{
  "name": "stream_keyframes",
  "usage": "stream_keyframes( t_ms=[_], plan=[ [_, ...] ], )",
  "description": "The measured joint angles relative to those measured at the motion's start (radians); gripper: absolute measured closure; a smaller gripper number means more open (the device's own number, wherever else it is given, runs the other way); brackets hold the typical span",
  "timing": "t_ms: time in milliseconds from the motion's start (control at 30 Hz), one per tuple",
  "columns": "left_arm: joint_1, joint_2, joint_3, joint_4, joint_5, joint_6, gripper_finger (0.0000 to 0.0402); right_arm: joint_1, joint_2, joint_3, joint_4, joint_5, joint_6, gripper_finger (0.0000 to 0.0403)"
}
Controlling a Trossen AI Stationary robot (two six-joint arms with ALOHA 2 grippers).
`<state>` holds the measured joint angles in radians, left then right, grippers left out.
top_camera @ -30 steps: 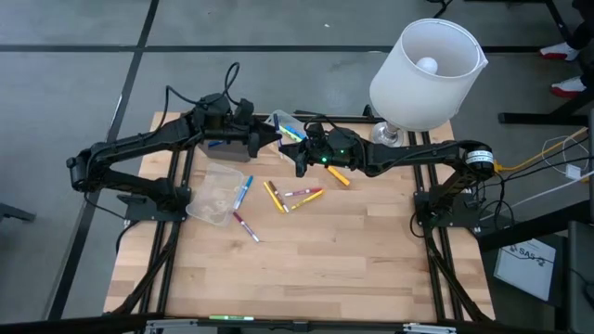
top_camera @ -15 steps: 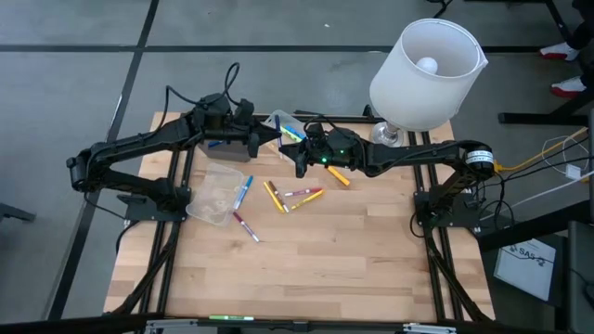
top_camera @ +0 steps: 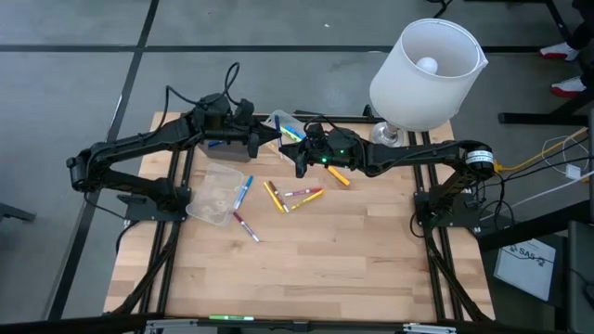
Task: Pick & Place Markers
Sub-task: Put the violet marker into the black bin
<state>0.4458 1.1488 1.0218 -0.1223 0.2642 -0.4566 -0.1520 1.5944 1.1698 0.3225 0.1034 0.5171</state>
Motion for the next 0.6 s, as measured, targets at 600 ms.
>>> stream_keyframes(
  t_ms=[600],
  plan=[
    [0.001,0.0,0.0,-0.025,-0.001,0.034,0.0373,0.0,0.0,0.0,-0.177,-0.002,0.053,0.0201]
  ],
)
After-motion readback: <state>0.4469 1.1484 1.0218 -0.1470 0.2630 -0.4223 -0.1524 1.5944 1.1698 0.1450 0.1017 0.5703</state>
